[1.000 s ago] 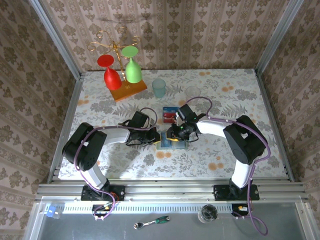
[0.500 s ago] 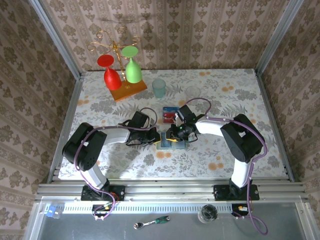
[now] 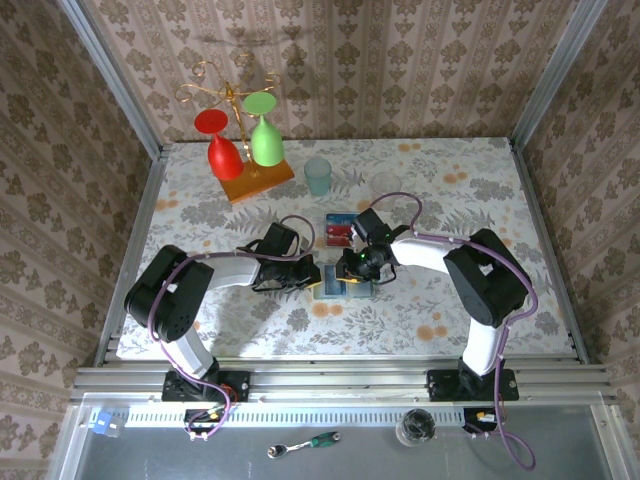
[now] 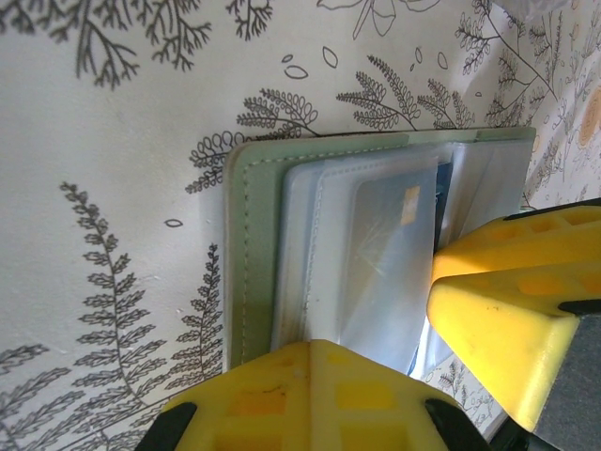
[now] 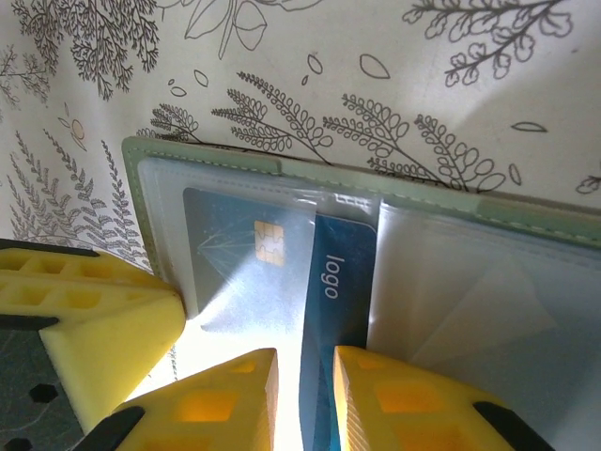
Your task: Take the credit cards out of the card holder
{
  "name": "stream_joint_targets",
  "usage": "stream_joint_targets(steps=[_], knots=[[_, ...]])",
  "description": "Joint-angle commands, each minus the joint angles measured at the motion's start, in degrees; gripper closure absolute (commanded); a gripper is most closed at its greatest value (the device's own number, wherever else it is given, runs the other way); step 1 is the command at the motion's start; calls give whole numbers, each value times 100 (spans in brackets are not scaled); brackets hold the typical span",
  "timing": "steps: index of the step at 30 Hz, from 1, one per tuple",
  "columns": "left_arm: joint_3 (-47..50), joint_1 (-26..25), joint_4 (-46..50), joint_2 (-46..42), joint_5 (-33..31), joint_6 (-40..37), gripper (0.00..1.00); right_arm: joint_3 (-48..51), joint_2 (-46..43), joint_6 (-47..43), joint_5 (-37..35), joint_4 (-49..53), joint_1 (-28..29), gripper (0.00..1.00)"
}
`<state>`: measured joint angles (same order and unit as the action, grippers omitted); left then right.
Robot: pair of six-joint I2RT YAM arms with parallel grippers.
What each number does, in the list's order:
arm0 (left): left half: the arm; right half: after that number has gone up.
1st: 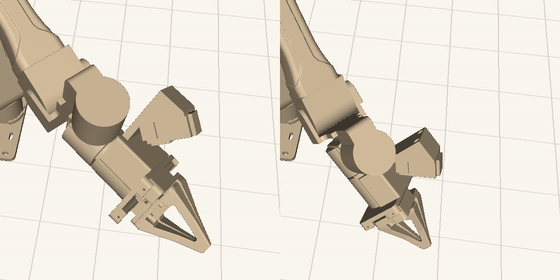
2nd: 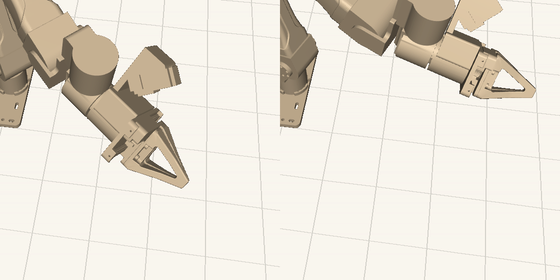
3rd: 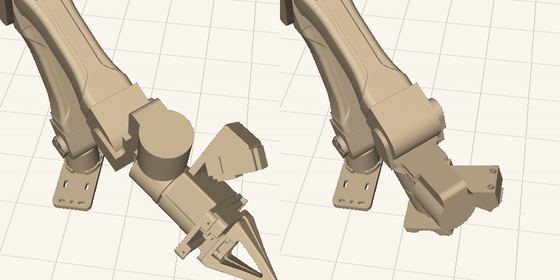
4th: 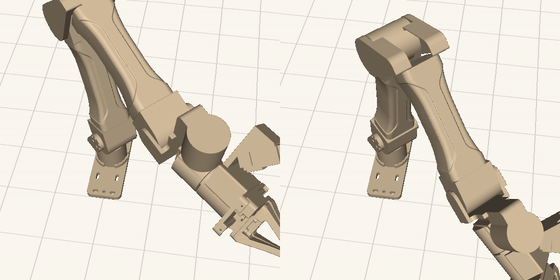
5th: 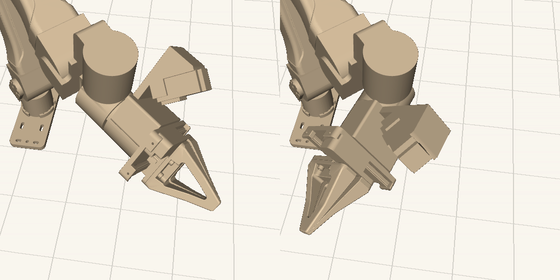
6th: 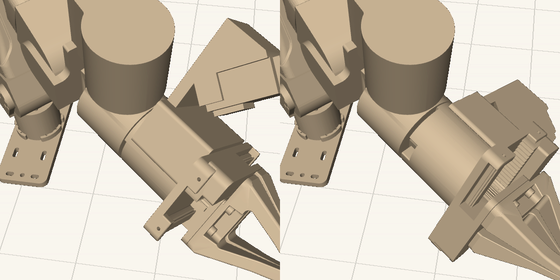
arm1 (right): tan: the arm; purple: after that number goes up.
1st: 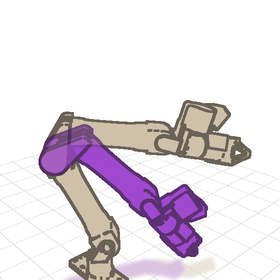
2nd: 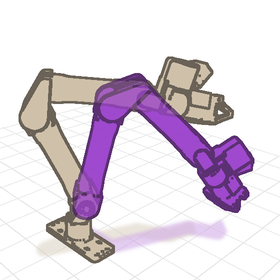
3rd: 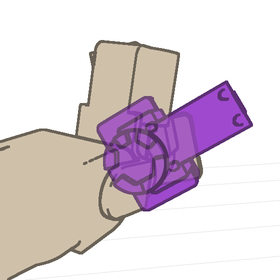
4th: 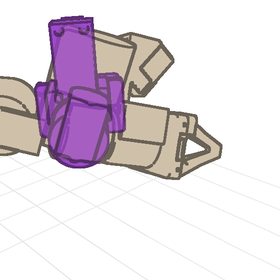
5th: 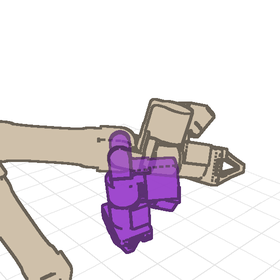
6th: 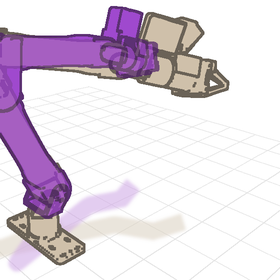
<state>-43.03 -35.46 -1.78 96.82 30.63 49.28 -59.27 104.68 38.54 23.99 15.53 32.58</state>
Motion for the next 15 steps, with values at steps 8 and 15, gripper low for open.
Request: stream_joint_targets(steps=[8, 15], knots=[[-305, 32, 472, -140, 59, -21, 100, -70, -430, -62, -105, 284, 12, 74], [-434, -22, 558, -52, 89, -51, 100, -78, -440, -55, -131, 313, -17, 74]])
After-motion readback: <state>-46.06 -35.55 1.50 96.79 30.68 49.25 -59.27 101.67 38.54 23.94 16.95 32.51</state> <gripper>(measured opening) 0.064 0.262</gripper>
